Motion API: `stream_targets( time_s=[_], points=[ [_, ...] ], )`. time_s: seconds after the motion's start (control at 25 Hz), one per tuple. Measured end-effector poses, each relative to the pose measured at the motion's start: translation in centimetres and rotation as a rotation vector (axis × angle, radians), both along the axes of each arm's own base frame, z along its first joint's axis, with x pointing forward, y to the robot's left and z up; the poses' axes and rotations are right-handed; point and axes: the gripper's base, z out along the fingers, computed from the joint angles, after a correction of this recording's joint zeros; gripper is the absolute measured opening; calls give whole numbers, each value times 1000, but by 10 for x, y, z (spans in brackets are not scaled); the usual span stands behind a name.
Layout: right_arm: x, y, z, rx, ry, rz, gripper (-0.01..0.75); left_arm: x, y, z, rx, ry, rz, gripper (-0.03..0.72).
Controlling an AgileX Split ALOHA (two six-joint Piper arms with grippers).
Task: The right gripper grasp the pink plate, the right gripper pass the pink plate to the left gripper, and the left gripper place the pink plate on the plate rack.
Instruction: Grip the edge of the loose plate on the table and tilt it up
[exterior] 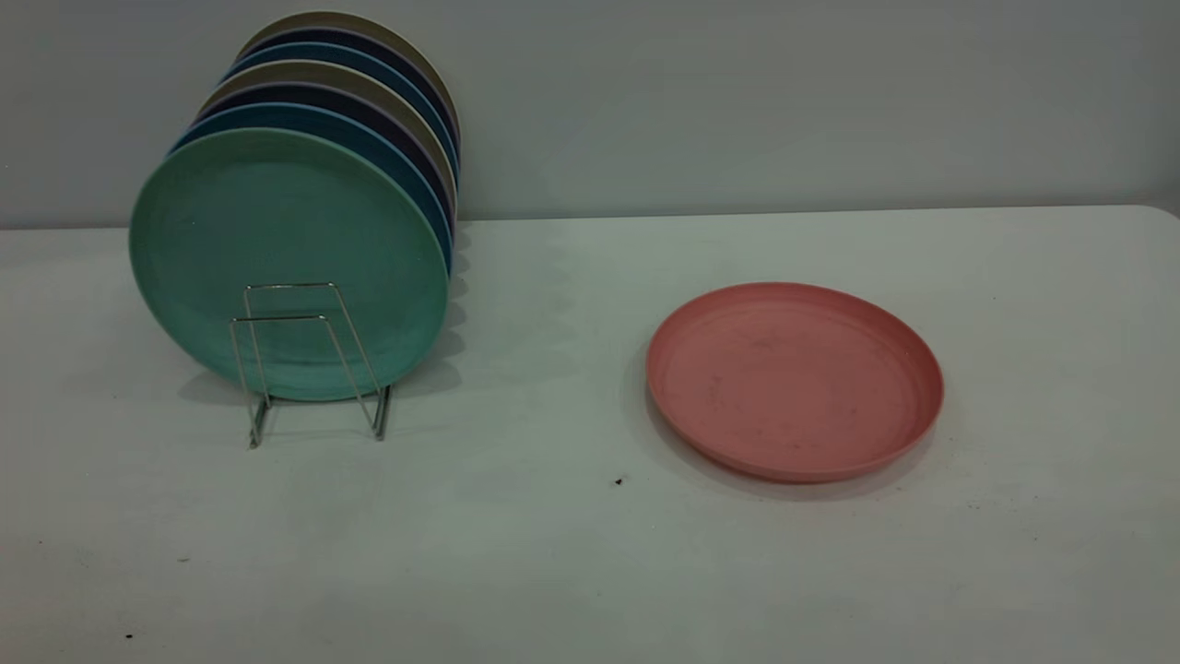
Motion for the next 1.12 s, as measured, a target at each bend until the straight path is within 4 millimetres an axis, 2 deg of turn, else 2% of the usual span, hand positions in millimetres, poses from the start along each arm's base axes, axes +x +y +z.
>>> stream_targets(
  time_s=[1.12],
  points=[
    [0, 0, 0, 0, -1, 0, 418, 0, 0, 0, -1, 0, 1, 431]
  ],
)
